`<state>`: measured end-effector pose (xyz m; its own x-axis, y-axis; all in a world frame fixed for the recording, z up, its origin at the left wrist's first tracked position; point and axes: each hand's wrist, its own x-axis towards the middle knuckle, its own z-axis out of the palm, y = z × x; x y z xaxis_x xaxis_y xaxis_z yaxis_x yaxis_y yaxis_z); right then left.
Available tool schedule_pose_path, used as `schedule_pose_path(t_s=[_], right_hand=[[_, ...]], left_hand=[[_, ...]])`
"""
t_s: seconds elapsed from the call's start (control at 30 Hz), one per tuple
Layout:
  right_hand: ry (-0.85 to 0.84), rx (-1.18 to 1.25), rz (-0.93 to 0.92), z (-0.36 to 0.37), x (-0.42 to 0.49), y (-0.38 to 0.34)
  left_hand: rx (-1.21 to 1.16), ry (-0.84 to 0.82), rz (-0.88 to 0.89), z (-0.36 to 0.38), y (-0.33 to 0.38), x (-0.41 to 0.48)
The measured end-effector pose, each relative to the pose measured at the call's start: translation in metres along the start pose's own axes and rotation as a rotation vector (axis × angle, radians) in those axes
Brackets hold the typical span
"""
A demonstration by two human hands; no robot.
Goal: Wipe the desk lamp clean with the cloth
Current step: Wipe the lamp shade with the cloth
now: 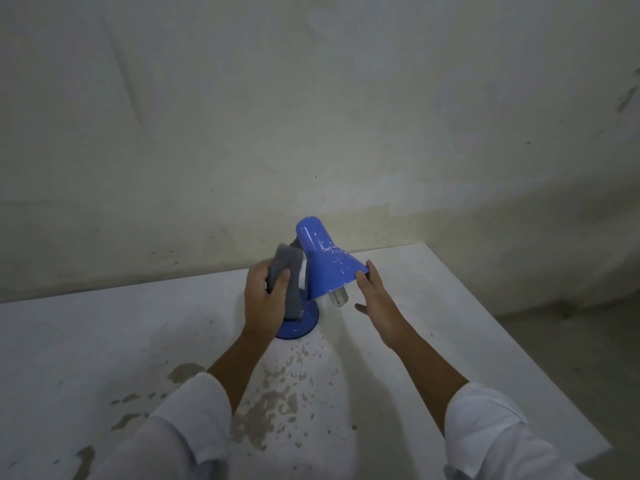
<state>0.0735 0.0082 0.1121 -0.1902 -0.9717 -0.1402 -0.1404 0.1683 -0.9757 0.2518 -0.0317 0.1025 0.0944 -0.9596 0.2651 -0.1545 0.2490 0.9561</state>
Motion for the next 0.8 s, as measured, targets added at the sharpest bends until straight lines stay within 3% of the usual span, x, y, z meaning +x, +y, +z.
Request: schedule_pose_path(t_s=[0.13, 0.27, 0.43, 0.57, 0.8], right_hand=[[0.005, 0.006, 0.006, 0.0, -0.001, 0.0], [0.03, 0.018, 0.016, 0.002, 0.0, -0.001], [0.037, 0.038, 0.005, 0.003, 0.0, 0.0], [0.059, 0.083, 0.009, 0.006, 0.0, -0.001], [0.045, 0.027, -0.006, 0.005, 0.001, 0.0]], left_hand=[[0.031, -0.05, 0.001, 0.014, 0.018, 0.013], [0.185, -0.107, 0.115, 0.024, 0.003, -0.005], [0.218, -0.147, 0.024, 0.01, -0.004, -0.016], [0.219, -0.051, 0.14, -0.003, 0.005, 0.005], [0.288, 0.087, 0.128, 0.012, 0.029, 0.072]])
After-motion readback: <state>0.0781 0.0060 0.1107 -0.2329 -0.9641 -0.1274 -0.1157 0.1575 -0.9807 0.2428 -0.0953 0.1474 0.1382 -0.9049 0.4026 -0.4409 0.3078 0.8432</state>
